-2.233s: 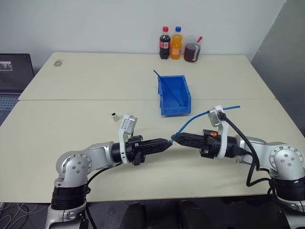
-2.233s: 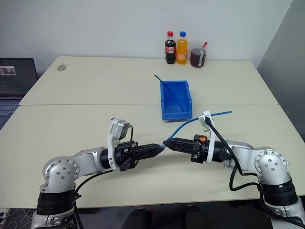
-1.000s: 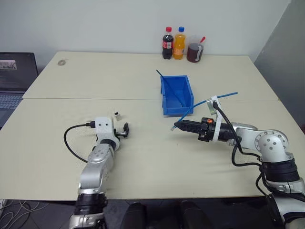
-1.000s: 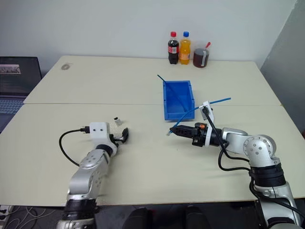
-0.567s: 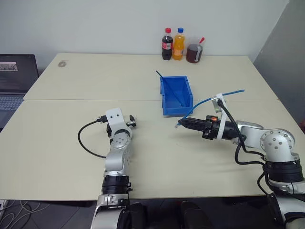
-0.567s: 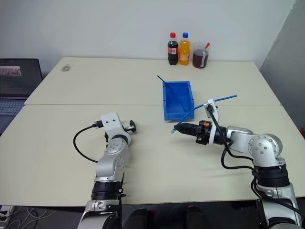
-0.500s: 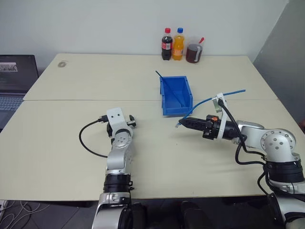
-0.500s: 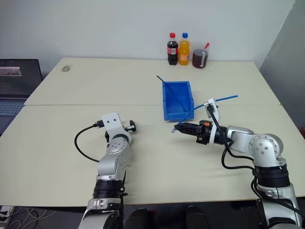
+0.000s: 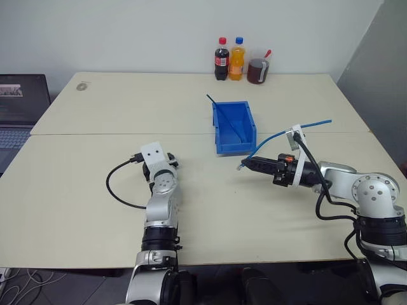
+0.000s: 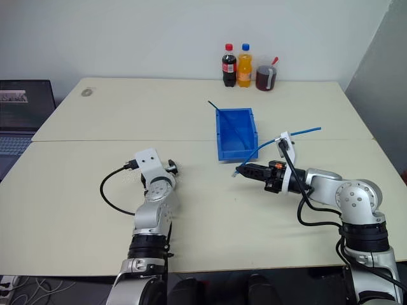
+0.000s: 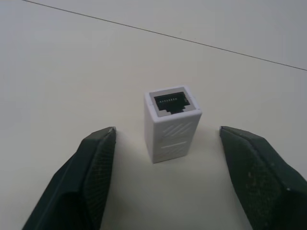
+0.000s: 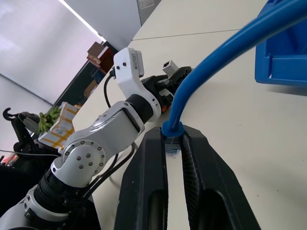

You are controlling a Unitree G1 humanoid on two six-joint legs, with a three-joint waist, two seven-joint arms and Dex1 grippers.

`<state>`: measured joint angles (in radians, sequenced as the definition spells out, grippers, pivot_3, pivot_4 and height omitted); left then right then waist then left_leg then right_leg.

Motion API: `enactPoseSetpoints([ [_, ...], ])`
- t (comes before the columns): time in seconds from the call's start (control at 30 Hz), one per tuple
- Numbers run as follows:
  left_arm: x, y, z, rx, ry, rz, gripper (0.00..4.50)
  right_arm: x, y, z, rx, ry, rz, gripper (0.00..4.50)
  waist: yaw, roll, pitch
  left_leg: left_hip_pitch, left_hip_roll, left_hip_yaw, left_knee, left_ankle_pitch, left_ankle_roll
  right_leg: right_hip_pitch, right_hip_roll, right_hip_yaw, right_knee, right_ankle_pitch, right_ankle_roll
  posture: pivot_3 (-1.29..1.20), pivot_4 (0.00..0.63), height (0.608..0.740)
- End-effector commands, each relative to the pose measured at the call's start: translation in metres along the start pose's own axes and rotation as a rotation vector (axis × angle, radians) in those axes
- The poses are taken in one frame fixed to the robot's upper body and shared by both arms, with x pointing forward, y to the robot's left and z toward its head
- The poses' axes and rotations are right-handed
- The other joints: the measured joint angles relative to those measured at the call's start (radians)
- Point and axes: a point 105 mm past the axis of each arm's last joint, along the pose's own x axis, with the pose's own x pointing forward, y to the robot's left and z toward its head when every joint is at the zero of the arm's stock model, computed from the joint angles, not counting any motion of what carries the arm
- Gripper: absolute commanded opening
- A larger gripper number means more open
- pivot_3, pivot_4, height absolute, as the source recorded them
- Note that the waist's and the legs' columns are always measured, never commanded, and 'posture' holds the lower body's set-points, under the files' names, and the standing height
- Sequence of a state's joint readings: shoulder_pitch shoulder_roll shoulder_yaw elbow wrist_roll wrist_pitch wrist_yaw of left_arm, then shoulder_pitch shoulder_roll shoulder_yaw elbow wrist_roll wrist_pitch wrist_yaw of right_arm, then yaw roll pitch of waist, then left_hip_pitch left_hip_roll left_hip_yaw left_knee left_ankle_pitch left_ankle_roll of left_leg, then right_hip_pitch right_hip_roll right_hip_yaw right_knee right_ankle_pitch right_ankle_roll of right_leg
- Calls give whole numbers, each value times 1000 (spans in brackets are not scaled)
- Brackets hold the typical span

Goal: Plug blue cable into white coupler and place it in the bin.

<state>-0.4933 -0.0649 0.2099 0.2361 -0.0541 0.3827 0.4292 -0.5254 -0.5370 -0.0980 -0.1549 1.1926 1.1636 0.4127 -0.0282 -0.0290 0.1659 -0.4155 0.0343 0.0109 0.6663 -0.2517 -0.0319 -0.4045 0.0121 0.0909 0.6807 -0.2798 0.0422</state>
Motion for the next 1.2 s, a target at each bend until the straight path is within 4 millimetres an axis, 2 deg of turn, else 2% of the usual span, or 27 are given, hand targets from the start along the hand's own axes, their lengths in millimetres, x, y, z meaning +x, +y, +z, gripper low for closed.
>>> enactPoseSetpoints([
  [0.03,-1,6,-17,2,60,18,2628,-3,7,8,-36,-34,18,134,0,0,0,0,0,0,0,0,0,0,0,0,0,0,0,0,150,740],
  [0.17,-1,6,-16,0,57,18,1927,-2,7,7,-33,-33,20,134,1,0,0,0,-1,0,0,0,0,0,0,0,0,0,0,0,150,740],
  [0.33,1,8,-15,3,55,16,839,-1,4,6,-34,-33,9,134,3,1,0,0,-2,-1,0,0,0,0,-1,0,0,0,0,0,150,740],
  [0.47,3,11,-14,22,54,14,781,-1,3,5,-31,-34,6,134,3,1,0,0,-2,-1,0,0,0,0,-1,0,0,0,1,0,150,740],
  [0.53,7,16,-10,57,55,-45,781,-1,3,5,-37,-38,0,134,2,1,0,0,-2,-1,0,0,0,0,-1,0,0,0,1,0,150,740],
  [0.63,10,3,18,210,-72,-333,781,-2,4,10,-62,-47,-6,134,-3,0,0,0,-2,-2,0,0,0,0,-1,-1,1,0,0,0,150,740],
  [0.67,-1,-12,21,286,-91,-574,781,-1,6,14,-92,-45,-5,134,-4,0,0,0,-2,-2,-1,1,-1,-1,0,-2,0,0,0,0,150,740],
  [0.77,-49,-32,13,428,-58,-1143,781,3,13,18,-240,5,-2,134,-6,2,1,-1,-2,-2,-3,2,-2,-3,0,-1,-1,0,0,0,150,740],
  [0.9,-104,-29,-18,607,37,-1651,781,13,13,5,-561,143,19,134,-6,2,1,-2,-2,1,-5,2,-2,-4,-3,-2,-3,-1,-1,0,150,740],
  [1.0,-116,-35,-38,676,55,-1819,781,22,15,-3,-685,185,77,134,-4,2,2,-2,-2,0,-5,2,-2,-3,-2,-2,-3,-1,-2,0,150,740],
  [1.1,-111,-47,-52,744,23,-1868,781,29,20,-17,-751,218,139,134,2,1,2,-2,-2,0,-4,2,-2,-3,-2,-4,-2,-1,-2,0,150,740],
  [1.2,-104,-54,-65,811,11,-1895,781,32,13,-36,-812,264,163,134,6,1,1,-2,-3,0,-2,2,-2,-1,-3,-4,-2,-1,-2,0,150,740],
])
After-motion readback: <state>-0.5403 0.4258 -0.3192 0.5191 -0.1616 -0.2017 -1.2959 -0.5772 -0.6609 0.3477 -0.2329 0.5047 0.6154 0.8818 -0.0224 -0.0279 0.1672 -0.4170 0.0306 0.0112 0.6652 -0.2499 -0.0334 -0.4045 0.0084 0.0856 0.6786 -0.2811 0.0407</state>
